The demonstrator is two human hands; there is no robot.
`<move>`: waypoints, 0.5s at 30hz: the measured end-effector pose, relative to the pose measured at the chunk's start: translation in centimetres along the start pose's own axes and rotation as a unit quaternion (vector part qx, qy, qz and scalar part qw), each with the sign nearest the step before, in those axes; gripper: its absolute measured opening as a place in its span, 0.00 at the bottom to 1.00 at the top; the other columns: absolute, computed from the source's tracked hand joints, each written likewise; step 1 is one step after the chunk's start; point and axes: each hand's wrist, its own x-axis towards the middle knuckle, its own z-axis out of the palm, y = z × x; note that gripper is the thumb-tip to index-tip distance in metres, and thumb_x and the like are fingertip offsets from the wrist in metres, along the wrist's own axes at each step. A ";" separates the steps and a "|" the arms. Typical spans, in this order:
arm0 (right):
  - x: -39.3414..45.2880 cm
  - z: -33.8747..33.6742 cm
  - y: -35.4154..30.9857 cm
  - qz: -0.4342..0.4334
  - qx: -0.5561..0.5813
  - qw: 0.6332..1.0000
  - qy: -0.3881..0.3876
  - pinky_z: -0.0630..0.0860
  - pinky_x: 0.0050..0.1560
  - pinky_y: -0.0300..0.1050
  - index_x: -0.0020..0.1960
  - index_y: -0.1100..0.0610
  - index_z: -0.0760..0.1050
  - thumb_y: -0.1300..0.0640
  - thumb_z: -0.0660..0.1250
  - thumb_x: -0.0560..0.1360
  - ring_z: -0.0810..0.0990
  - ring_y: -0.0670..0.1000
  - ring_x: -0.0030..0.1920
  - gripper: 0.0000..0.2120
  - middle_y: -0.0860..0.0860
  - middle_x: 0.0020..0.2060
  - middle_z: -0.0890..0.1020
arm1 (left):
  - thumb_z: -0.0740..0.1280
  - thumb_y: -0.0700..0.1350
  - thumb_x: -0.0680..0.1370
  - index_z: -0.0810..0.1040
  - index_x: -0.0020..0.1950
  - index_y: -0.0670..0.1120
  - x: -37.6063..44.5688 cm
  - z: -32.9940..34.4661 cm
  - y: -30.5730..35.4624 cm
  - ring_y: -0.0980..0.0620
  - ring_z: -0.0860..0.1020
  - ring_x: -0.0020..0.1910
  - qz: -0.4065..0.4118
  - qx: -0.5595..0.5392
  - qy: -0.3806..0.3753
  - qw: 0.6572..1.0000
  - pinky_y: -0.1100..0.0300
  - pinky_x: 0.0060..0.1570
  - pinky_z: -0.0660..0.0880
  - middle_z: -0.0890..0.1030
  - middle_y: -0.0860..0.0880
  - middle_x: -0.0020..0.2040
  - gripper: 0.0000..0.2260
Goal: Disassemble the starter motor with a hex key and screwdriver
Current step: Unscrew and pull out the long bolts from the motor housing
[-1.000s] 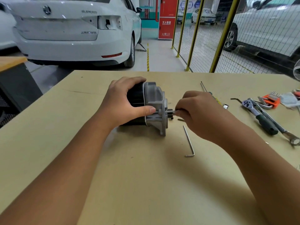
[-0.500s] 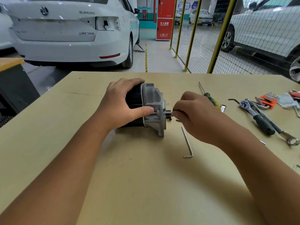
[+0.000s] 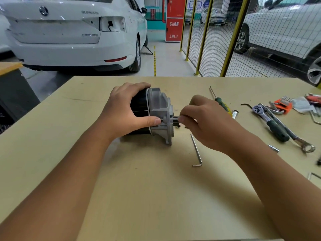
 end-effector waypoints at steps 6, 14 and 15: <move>-0.2 0.1 0.3 0.003 -0.050 0.998 0.030 0.73 0.51 0.53 0.50 0.57 0.83 0.51 0.67 0.80 0.78 0.58 0.44 0.11 0.52 0.47 0.77 | 0.72 0.71 0.63 0.73 0.74 0.58 0.0 0.0 -0.2 0.52 0.71 0.63 0.000 -0.004 -0.002 1.000 0.55 0.61 0.70 0.76 0.58 0.62 0.41; -0.2 0.1 -0.1 0.016 -0.079 0.996 0.048 0.73 0.47 0.52 0.51 0.50 0.78 0.46 0.67 0.79 0.78 0.56 0.46 0.08 0.47 0.47 0.79 | 0.74 0.70 0.60 0.72 0.74 0.60 0.0 0.0 -0.2 0.53 0.70 0.62 0.003 0.003 -0.009 1.000 0.55 0.59 0.70 0.76 0.59 0.62 0.44; -0.2 0.1 0.0 0.019 -0.050 0.998 0.041 0.74 0.43 0.50 0.51 0.50 0.77 0.47 0.67 0.79 0.78 0.57 0.43 0.07 0.48 0.44 0.79 | 0.74 0.70 0.59 0.72 0.74 0.60 0.0 0.0 -0.3 0.53 0.70 0.62 0.004 0.003 -0.009 1.000 0.56 0.59 0.70 0.76 0.59 0.62 0.44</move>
